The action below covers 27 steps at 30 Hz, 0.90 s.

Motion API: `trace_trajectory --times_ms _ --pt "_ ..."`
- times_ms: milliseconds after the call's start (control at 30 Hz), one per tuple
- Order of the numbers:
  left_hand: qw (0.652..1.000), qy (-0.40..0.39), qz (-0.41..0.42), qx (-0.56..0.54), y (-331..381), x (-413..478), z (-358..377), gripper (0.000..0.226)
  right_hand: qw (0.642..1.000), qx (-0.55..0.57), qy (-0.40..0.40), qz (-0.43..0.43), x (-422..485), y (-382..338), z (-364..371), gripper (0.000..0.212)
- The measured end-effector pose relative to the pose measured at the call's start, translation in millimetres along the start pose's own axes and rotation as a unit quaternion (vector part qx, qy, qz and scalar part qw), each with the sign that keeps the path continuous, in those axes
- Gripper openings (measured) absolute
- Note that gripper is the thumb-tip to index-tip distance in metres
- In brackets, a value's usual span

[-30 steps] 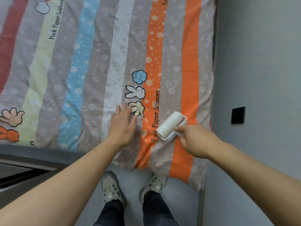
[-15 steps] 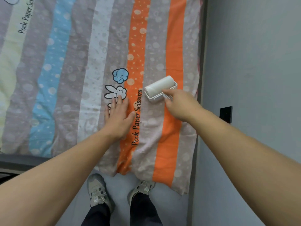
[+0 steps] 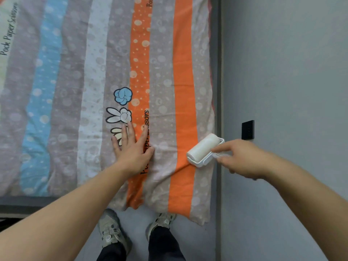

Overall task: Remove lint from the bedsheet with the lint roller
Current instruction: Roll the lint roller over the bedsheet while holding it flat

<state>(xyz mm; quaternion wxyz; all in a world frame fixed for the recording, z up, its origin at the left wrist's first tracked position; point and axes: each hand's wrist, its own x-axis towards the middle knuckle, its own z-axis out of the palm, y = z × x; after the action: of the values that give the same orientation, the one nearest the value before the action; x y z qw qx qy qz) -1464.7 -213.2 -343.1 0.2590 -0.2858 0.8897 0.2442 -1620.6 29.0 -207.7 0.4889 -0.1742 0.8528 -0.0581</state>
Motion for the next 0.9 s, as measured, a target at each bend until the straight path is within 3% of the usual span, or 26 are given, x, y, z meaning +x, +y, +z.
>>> trace_trajectory --times_ms 67,167,233,300,433,733,900 --pt "1.000 0.001 0.001 -0.008 2.1 -1.5 1.1 0.071 0.997 0.067 0.029 -0.001 4.3 -1.7 -14.1 0.032" --pt "0.999 0.008 -0.001 -0.032 5.5 -2.7 4.0 0.069 0.976 0.144 0.164 -0.028 43.5 -9.9 -25.0 0.036" --pt "0.999 0.008 -0.004 -0.037 7.5 -4.0 5.6 0.069 0.953 0.219 0.207 -0.024 72.8 -22.8 -24.7 0.039" --pt "0.999 0.008 -0.005 -0.034 9.0 -5.9 6.7 0.069 0.942 0.267 0.204 -0.013 88.4 -31.0 -14.2 0.039" --pt "1.000 0.000 0.005 -0.028 11.5 -11.2 9.8 0.070 0.957 0.213 0.198 -0.018 73.0 -12.4 25.8 0.037" --pt "0.999 -0.029 0.013 -0.025 28.4 -32.4 20.3 0.076 0.970 0.222 0.092 0.020 -2.7 54.7 86.9 0.036" --pt "0.999 -0.029 0.017 -0.018 25.9 -37.3 18.1 0.076 0.944 0.322 0.062 0.034 -39.8 66.6 94.7 0.029"
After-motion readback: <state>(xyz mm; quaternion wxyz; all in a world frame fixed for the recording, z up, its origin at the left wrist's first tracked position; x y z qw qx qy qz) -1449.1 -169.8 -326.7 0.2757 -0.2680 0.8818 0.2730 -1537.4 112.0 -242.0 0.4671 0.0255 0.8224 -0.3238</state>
